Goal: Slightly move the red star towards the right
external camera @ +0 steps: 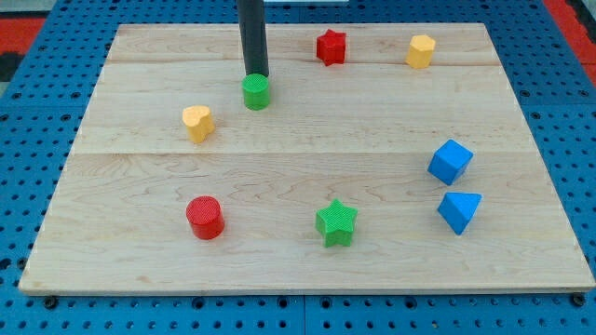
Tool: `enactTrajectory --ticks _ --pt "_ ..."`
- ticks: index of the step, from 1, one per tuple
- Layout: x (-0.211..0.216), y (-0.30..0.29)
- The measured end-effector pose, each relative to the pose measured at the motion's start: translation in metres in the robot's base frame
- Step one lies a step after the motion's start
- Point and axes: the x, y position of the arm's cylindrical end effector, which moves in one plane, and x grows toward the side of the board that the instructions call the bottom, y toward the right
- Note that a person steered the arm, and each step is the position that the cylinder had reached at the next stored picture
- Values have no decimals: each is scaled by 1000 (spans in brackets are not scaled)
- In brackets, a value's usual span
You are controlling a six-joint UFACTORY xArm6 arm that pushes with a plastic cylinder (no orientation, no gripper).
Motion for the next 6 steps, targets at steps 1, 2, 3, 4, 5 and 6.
enactTrajectory --ticks 1,2,3,4,5,6 --pt "0 0" --pt "-16 26" --pt "-40 44" --pt "-38 121" --pt "21 116" --pt "35 222"
